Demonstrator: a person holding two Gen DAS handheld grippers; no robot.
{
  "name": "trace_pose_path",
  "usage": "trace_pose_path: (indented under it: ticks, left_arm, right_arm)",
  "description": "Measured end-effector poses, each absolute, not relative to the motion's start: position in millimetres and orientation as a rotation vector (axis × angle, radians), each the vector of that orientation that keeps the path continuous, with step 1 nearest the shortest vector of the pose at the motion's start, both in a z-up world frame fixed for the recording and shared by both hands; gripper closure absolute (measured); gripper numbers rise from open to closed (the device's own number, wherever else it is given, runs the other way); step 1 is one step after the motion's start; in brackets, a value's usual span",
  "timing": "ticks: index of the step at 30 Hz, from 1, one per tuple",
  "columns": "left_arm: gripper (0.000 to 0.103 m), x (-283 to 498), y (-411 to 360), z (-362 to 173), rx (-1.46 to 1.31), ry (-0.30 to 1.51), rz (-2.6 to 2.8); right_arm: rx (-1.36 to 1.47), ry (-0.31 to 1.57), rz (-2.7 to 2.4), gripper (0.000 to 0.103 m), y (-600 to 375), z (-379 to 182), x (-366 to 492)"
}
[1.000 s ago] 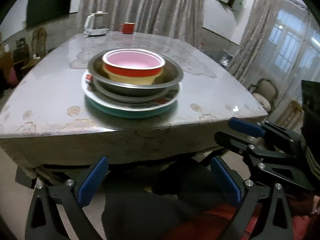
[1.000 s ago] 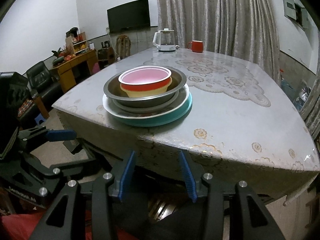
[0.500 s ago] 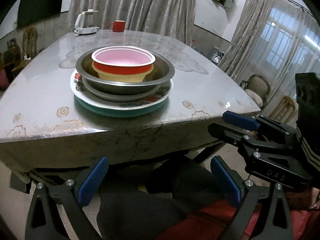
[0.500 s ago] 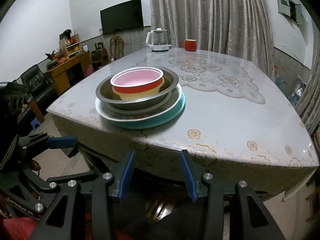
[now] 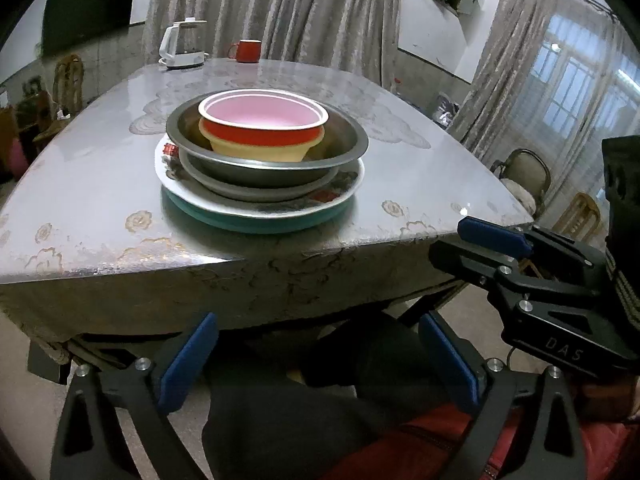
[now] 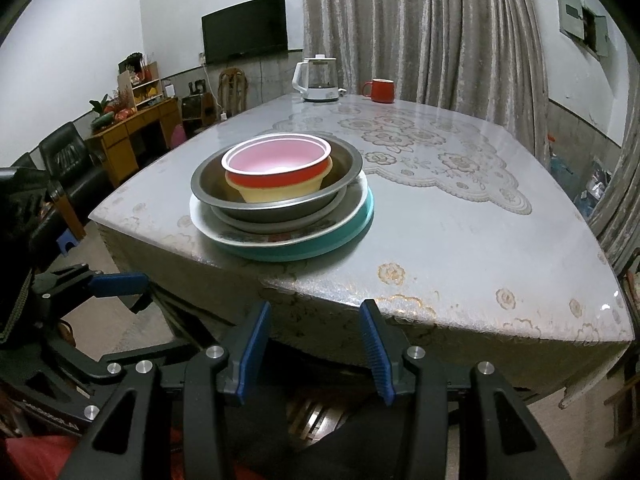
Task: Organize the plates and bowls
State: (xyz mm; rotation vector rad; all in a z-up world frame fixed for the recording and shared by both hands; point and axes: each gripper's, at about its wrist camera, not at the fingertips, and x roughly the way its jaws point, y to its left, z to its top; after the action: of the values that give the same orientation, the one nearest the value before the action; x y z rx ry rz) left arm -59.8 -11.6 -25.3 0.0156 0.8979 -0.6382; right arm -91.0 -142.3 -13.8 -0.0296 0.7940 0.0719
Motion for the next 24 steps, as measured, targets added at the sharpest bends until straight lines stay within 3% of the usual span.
trace_pose_path:
  ticks: [24]
  left_arm:
    - [0.003, -57, -23, -29, 0.063, 0.917, -0.658]
  right_arm:
    - [-0.055, 0.831, -0.004, 0.057, -147, -19, -83]
